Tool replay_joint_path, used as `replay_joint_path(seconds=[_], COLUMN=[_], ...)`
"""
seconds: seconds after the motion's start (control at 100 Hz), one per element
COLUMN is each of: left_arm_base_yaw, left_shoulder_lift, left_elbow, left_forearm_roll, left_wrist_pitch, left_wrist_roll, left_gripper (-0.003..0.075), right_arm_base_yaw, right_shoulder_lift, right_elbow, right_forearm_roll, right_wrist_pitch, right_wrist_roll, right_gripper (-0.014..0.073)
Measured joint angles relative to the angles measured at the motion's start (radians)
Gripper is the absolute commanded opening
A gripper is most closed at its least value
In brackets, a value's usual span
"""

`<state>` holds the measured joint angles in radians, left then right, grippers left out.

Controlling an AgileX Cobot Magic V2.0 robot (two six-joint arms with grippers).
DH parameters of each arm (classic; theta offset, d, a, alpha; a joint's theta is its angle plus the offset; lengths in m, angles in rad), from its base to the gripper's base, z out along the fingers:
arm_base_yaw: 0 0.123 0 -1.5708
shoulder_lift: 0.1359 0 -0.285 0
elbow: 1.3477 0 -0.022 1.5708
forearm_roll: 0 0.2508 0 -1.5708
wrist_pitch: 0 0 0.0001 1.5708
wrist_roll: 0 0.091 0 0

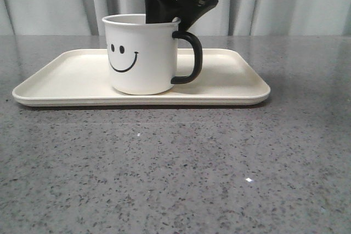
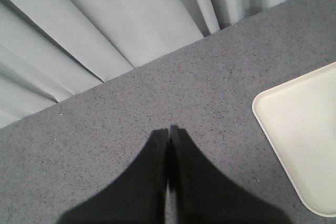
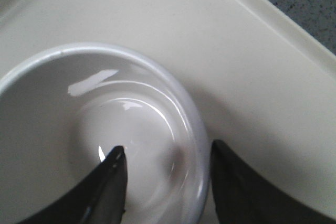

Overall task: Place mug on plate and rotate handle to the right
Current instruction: 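Close the right gripper on the rim and lift the mug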

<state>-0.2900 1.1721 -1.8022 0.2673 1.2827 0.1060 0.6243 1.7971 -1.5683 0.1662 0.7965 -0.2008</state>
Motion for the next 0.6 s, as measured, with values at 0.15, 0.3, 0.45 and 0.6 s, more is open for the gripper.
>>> replay_joint_path(seconds=[0.15, 0.3, 0.45, 0.6], left_arm_base_yaw=[0.000, 0.000, 0.000, 0.000], left_shoulder_lift=[0.000, 0.000, 0.000, 0.000], left_elbow=[0.000, 0.000, 0.000, 0.000], left_forearm_roll=[0.000, 0.000, 0.000, 0.000], left_wrist_pitch=[0.000, 0.000, 0.000, 0.000], left_wrist_roll=[0.000, 0.000, 0.000, 0.000], left_gripper=[-0.0020, -0.0020, -0.0020, -0.0020], right_arm_base_yaw=[0.000, 0.001, 0.001, 0.001], right_shoulder_lift=[0.002, 0.002, 0.002, 0.002], right_elbow=[0.000, -0.007, -0.008, -0.067], right_forearm_roll=[0.000, 0.009, 0.009, -0.005], right_wrist_pitch=[-0.002, -0.015, -0.020, 0.007], right_wrist_roll=[0.000, 0.000, 0.000, -0.016], right_gripper=[-0.0009, -0.0064, -0.0067, -0.0067])
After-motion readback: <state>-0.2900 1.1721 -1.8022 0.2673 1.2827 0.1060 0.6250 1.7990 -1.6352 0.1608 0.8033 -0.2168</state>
